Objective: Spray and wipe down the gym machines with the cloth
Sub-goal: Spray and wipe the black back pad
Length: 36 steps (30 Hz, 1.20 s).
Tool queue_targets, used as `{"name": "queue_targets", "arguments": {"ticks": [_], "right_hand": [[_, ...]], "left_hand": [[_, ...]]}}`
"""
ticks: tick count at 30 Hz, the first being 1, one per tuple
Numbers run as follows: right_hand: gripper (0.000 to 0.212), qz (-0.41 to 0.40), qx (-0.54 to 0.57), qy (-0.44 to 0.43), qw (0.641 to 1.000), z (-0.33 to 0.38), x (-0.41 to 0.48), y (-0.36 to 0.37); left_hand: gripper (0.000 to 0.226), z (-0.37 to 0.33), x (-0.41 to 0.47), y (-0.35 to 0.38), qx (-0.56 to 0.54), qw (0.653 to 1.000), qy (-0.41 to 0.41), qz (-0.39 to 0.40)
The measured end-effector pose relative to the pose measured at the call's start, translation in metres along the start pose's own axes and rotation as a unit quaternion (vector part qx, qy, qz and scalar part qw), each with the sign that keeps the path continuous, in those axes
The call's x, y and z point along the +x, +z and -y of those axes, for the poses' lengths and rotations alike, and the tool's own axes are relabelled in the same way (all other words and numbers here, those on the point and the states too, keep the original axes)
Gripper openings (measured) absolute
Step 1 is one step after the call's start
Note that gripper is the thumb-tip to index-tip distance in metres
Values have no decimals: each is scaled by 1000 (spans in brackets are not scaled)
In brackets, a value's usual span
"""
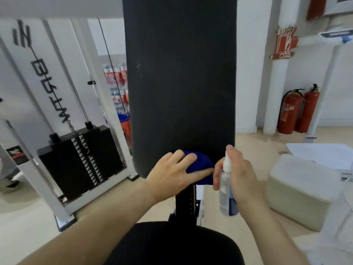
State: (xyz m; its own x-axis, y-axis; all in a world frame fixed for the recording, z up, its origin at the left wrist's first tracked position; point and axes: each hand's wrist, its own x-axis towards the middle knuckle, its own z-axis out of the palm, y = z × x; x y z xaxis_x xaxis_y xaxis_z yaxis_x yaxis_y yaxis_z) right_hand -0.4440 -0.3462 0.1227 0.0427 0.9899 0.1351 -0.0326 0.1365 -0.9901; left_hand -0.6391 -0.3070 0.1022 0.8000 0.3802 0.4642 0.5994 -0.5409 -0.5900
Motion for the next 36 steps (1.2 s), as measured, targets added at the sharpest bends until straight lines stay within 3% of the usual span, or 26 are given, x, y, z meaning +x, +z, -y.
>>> {"name": "queue_targets", "arguments": {"ticks": [2,4,8,10,13,14,16,19,21,23,24,27,28,33,36], "right_hand": [[67,25,12,13,1000,4,4,18],[67,45,10,10,999,6,9,37],[66,94,-24,18,995,3,10,68],[63,118,-84,5,989,-1,6,81],[57,111,-132,2,985,-11,2,95],[58,102,-126,6,987,-15,0,98],[62,83,-109,9,991,-22,-4,105],[63,78,-112,-12,991,-27,-8,111],[62,78,-122,-53,988,-26,-7,113],[61,63,-100,-81,990,-23,-6,113],[61,58,-90,-89,990,-22,-6,112],[63,59,-88,-85,991,-23,-6,108],[61,58,-89,-79,991,-24,-5,106],[65,56,-38,-73,995,-22,-2,97],[65,74,-20,-58,995,-17,-6,97]], "left_hand": [[58,13,-26,2,7,992,-127,-22],[65,19,-49,5,-11,959,-275,-66],[68,9,-55,5,-92,892,-432,-96],[59,10,-58,3,-202,816,-526,-125],[31,13,-76,-2,-389,616,-662,-177],[24,13,-83,-5,-411,567,-693,-171],[20,10,-91,-12,-440,509,-723,-158],[18,9,-91,-24,-471,456,-725,-212],[20,13,-86,-31,-483,455,-712,-230],[27,18,-79,-36,-491,483,-689,-226],[34,20,-75,-38,-483,520,-672,-212],[61,25,-62,-38,-360,698,-613,-94],[64,26,-59,-38,-312,738,-595,-67],[61,36,-32,-46,-216,832,-503,-90],[62,52,-15,-40,-59,923,-380,-20]]}}
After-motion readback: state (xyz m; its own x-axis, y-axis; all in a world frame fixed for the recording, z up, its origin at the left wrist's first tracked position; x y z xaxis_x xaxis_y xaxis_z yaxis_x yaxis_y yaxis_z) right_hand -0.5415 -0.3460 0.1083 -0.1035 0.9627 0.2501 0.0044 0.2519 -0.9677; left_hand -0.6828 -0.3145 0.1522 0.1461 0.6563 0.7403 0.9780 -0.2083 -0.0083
